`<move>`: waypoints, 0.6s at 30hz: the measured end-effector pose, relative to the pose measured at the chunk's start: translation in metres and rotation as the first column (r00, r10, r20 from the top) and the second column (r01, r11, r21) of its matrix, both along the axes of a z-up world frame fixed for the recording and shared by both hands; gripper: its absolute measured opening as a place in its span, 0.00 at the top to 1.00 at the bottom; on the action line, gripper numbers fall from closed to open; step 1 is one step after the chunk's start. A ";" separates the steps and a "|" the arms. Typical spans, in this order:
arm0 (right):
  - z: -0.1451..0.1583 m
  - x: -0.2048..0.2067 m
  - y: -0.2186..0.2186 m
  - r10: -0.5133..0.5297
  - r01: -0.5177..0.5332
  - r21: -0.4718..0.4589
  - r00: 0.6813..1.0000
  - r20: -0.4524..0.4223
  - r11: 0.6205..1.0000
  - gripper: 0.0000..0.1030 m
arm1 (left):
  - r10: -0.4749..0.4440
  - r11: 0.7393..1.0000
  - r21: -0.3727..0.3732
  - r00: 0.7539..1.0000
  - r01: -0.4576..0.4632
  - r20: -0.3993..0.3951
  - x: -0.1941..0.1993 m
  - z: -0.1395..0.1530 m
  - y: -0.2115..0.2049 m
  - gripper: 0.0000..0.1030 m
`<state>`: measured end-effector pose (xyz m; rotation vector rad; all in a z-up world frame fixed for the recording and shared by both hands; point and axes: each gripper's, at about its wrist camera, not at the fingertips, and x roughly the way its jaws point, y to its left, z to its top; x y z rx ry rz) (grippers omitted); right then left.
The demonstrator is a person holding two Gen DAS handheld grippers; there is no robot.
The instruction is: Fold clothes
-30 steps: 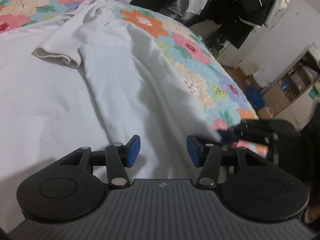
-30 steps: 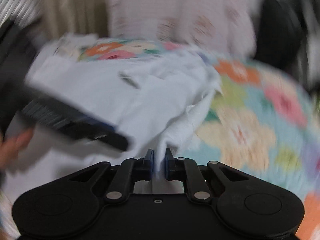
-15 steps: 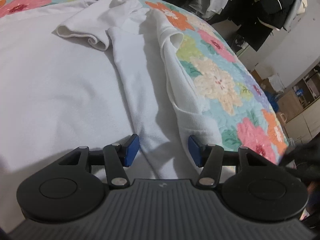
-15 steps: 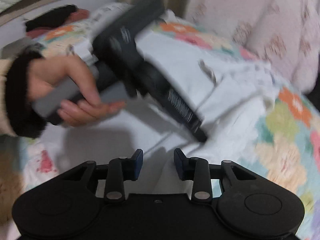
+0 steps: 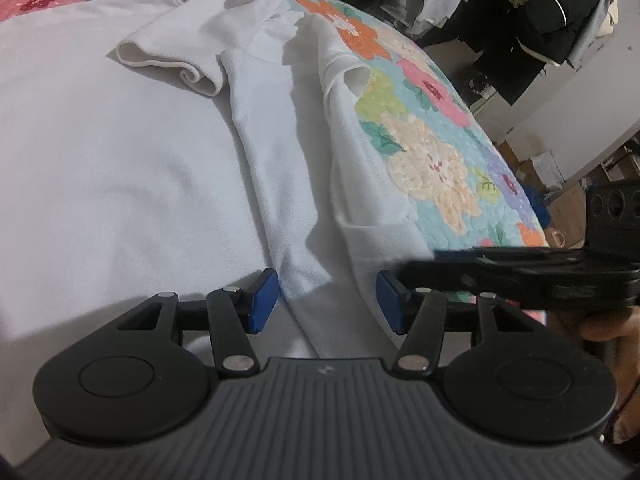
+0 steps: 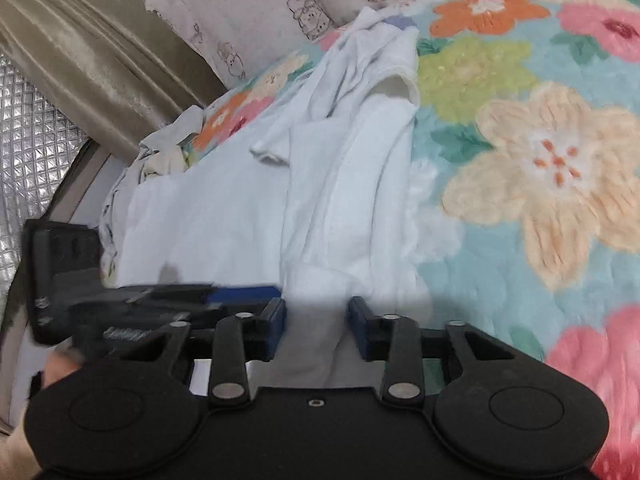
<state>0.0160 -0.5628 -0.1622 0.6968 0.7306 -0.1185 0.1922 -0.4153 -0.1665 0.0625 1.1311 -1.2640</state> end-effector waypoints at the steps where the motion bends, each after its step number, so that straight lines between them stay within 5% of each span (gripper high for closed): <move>1: 0.009 -0.002 0.012 0.024 -0.023 -0.078 1.000 0.009 0.997 0.90 | 0.008 1.000 -0.010 1.000 -0.008 -0.003 -0.001 0.003 0.005 0.47; 7: 0.065 -0.052 0.039 -0.083 0.117 -0.448 0.992 0.095 0.886 0.91 | -0.002 0.999 -0.051 1.000 0.002 0.012 -0.026 0.016 0.016 0.47; 10: 0.052 -0.065 0.030 -0.215 0.136 -0.612 0.975 -0.058 0.779 0.91 | -0.034 0.998 -0.059 0.999 0.035 0.018 -0.045 0.020 0.012 0.45; 11: 0.040 -0.067 0.022 -0.252 0.131 -0.620 0.961 -0.112 0.774 0.90 | -0.053 0.997 -0.052 0.998 0.054 0.029 -0.054 0.018 0.009 0.45; 14: 0.011 -0.084 0.000 -0.336 0.216 -0.483 0.926 -0.176 0.848 0.88 | -0.105 0.994 -0.020 0.992 0.107 0.069 -0.075 0.015 0.004 0.45; 18: 0.005 -0.126 -0.001 -0.387 0.331 -0.311 0.911 -0.140 0.891 0.70 | -0.126 0.992 0.000 0.989 0.127 0.072 -0.086 0.013 0.003 0.45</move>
